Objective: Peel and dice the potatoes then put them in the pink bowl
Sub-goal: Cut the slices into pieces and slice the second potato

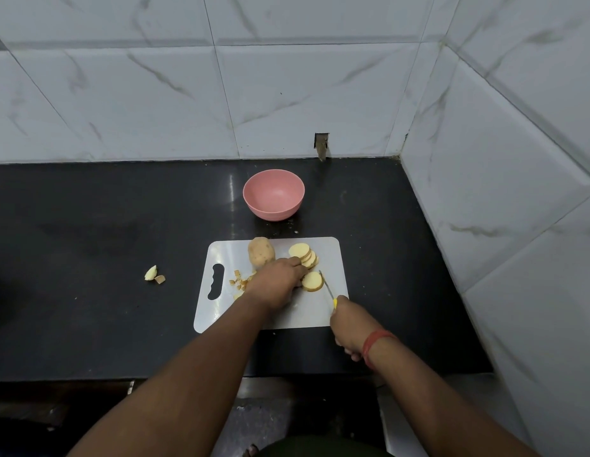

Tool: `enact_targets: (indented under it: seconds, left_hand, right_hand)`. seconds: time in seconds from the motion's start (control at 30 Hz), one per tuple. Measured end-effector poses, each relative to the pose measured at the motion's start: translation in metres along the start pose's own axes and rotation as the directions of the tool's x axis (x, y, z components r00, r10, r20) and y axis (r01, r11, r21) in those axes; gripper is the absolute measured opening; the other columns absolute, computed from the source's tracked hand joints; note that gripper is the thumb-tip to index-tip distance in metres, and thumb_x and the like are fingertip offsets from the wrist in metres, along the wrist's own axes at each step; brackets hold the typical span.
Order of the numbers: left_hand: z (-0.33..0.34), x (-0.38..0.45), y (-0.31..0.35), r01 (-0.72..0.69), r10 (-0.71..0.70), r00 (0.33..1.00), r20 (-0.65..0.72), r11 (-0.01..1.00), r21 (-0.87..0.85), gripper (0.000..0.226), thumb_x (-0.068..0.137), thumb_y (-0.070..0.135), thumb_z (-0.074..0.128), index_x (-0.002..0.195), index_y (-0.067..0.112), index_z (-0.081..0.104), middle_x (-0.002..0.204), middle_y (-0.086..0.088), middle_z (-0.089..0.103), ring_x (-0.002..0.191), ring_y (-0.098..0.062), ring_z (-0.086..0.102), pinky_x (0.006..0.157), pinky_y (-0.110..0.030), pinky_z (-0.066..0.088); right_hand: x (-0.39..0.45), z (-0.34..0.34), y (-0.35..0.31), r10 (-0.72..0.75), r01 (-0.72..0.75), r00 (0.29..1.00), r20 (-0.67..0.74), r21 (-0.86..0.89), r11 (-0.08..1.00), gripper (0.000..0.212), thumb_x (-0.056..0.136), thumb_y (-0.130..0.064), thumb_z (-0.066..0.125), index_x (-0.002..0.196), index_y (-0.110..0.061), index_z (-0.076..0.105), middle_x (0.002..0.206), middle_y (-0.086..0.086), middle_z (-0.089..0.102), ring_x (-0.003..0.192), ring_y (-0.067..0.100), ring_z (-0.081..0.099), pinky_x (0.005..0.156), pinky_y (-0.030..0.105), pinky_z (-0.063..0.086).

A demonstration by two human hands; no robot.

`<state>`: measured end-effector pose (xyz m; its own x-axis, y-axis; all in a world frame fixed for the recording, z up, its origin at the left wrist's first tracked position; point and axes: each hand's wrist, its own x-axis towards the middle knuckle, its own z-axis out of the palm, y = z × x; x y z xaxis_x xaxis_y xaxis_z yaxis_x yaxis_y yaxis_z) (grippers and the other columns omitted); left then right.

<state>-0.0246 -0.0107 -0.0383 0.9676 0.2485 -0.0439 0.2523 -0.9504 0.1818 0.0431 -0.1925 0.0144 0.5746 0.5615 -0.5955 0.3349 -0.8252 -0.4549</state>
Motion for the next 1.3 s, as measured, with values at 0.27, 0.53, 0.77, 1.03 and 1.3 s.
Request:
enact_targets:
  seconds: [0.27,0.53,0.77,1.03,1.3]
  left_hand:
    - [-0.003,0.002,0.001,0.006,-0.006,1.0,0.014,1.0,0.004,0.043,0.087,0.007,0.068,0.127,0.022,0.063,0.116,0.0,0.063,0.099,-0.018,0.06,0.08,-0.031,0.054]
    - [-0.002,-0.002,0.002,-0.004,0.004,1.0,-0.019,1.0,0.0,0.04,0.091,0.014,0.063,0.131,0.019,0.059,0.119,-0.004,0.061,0.096,-0.021,0.058,0.081,-0.036,0.052]
    - [-0.003,-0.007,0.021,-0.029,0.032,0.997,-0.07,0.998,0.054,0.052,0.099,0.043,0.053,0.143,0.016,0.051,0.128,-0.005,0.054,0.11,-0.022,0.052,0.089,-0.037,0.042]
    - [-0.003,-0.003,0.029,0.033,-0.03,0.997,-0.073,0.999,0.039,0.037,0.099,0.037,0.056,0.127,0.014,0.063,0.116,-0.006,0.058,0.1,-0.021,0.055,0.083,-0.036,0.046]
    - [0.0,-0.003,0.032,0.052,-0.055,0.994,-0.092,0.998,-0.037,0.031,0.099,0.033,0.059,0.12,0.013,0.068,0.113,-0.005,0.058,0.098,-0.019,0.054,0.075,-0.028,0.037]
  right_hand:
    - [-0.008,-0.004,-0.001,0.083,-0.083,0.992,0.097,-0.006,0.997,0.024,0.099,-0.012,0.035,0.122,-0.008,0.044,0.072,0.004,0.043,0.053,0.014,0.041,0.043,0.024,0.037]
    - [-0.004,-0.004,0.006,0.044,-0.04,0.999,-0.028,0.145,0.989,0.008,0.097,-0.011,0.031,0.104,-0.017,0.031,0.09,0.011,0.051,0.057,0.014,0.041,0.054,0.024,0.041]
    - [-0.003,0.005,0.0,0.233,-0.257,0.966,0.116,0.285,0.924,0.021,0.101,-0.022,0.023,0.094,-0.015,0.041,0.084,0.013,0.051,0.067,0.026,0.048,0.067,0.032,0.042]
    - [-0.005,0.006,-0.008,0.178,-0.191,0.981,0.074,0.257,0.947,0.014,0.097,-0.015,0.026,0.102,-0.016,0.038,0.089,0.015,0.052,0.065,0.027,0.049,0.063,0.032,0.043]
    - [-0.009,0.005,-0.016,0.092,-0.102,0.986,0.138,0.071,0.992,0.013,0.097,-0.01,0.028,0.099,-0.013,0.04,0.073,0.008,0.048,0.056,0.021,0.048,0.053,0.027,0.044]
